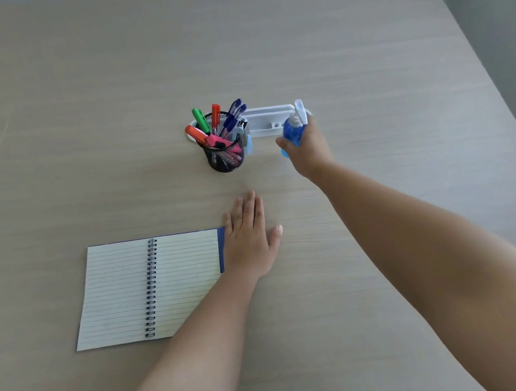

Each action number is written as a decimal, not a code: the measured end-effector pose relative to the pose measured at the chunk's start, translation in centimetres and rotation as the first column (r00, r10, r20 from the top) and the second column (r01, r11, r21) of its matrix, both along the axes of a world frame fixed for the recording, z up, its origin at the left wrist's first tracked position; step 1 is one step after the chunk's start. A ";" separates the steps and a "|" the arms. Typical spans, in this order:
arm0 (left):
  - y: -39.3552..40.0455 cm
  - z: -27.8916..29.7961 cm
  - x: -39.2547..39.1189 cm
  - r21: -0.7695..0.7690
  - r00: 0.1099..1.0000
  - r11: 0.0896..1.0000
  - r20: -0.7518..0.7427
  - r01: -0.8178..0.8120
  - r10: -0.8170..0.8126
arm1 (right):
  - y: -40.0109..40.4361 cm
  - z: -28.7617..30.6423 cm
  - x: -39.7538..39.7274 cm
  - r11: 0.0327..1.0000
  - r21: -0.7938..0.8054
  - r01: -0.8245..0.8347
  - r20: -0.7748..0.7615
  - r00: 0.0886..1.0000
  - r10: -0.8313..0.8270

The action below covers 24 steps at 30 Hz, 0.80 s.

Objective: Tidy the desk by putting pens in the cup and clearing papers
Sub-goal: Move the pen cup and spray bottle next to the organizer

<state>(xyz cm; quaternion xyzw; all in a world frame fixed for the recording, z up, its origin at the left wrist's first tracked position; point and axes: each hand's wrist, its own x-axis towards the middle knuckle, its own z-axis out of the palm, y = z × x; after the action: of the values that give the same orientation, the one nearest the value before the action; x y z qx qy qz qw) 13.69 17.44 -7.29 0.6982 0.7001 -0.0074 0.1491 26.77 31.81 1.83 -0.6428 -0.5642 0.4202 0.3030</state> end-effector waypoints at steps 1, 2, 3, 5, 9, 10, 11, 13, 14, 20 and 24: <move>0.0 0.0 0.0 0.003 1.000 1.000 0.004 0.000 0.000 | 0.6 0.0 -0.3 0.999 -0.014 -0.030 0.028 0.999 0.030; 0.0 -0.1 -0.1 0.006 1.000 1.000 0.009 0.000 0.000 | 1.2 0.0 -0.6 0.998 -0.027 -0.052 0.057 0.997 0.054; 0.0 -0.1 -0.1 0.005 1.000 1.000 0.015 0.000 0.000 | 1.6 -0.1 -0.8 0.997 -0.042 -0.068 0.080 0.994 0.071; 0.0 -0.1 -0.1 0.005 1.000 1.000 0.022 0.003 -0.003 | 2.1 -0.4 -1.3 0.995 -0.057 -0.084 0.098 0.991 0.089; -0.1 -0.1 -0.1 0.008 1.000 1.000 0.023 0.008 -0.008 | 2.7 -1.1 -2.1 0.994 -0.056 -0.096 0.078 0.992 0.101; -0.1 -0.2 -0.1 0.009 1.000 1.000 0.023 0.010 -0.010 | 2.8 -1.2 -2.3 0.993 -0.059 -0.099 0.075 0.992 0.103; -0.2 -0.3 -0.1 0.010 1.000 1.000 0.025 0.011 -0.011 | 2.9 -1.3 -2.5 0.993 -0.063 -0.098 0.071 0.992 0.103; -0.2 -0.3 -0.2 0.013 0.999 1.000 0.036 0.008 -0.009 | 3.1 -1.6 -2.8 0.993 -0.073 -0.088 0.059 0.994 0.092; -0.2 -0.4 -0.2 0.012 0.999 1.000 0.037 0.009 -0.010 | 3.1 -1.7 -2.9 0.994 -0.074 -0.083 0.058 0.995 0.087; -0.2 -0.4 -0.2 0.009 0.999 1.000 0.046 0.012 -0.013 | 3.2 -2.5 -3.0 0.997 -0.051 -0.064 0.070 0.995 0.068; -0.3 -0.3 -0.2 0.007 0.999 1.000 0.042 0.012 -0.012 | 3.0 -2.8 -2.8 0.998 -0.040 -0.056 0.058 0.997 0.058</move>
<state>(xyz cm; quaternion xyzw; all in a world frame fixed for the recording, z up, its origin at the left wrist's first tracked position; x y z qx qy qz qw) 13.46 17.19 -7.63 0.7028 0.6927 0.0087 0.1615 23.93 34.79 -0.99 -0.6443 -0.5828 0.4203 0.2616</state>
